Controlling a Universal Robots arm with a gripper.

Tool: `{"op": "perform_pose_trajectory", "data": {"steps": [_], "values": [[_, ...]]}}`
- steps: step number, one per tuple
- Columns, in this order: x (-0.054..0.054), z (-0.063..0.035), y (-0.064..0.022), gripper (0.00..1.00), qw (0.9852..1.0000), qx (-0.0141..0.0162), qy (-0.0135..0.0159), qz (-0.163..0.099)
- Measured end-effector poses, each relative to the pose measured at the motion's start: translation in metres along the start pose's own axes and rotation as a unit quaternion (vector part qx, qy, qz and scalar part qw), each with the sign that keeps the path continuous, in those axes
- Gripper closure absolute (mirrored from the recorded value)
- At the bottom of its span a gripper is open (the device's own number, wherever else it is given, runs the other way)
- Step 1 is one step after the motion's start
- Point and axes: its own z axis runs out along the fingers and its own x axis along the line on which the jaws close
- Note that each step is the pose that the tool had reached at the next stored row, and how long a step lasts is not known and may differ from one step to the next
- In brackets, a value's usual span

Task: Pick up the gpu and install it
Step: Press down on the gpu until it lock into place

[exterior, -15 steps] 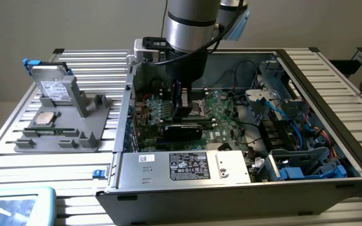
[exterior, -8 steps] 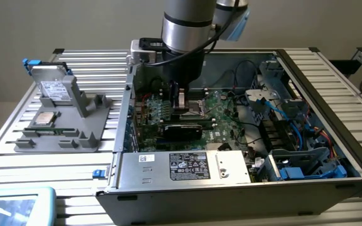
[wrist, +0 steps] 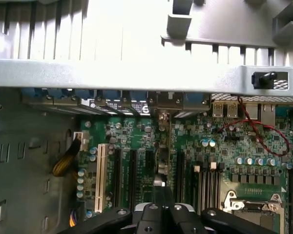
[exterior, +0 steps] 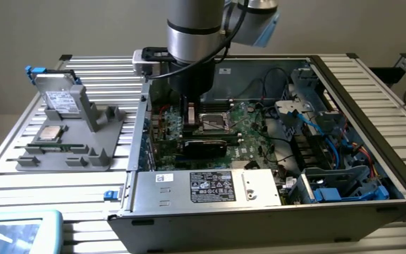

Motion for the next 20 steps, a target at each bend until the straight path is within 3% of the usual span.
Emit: {"op": "perform_pose_trajectory", "data": {"steps": [5,8,12,20], "values": [[-0.002,0.0039,0.0057,0.89,0.9999,0.0145,0.0003,0.001],[-0.004,0.0072,0.0094,0.89,0.9998,0.0206,0.0005,0.001],[-0.007,0.0117,0.0092,0.89,0.9997,0.0246,0.0015,0.001],[-0.008,0.0213,0.0088,0.89,0.9996,0.0268,0.0055,0.001]]}}
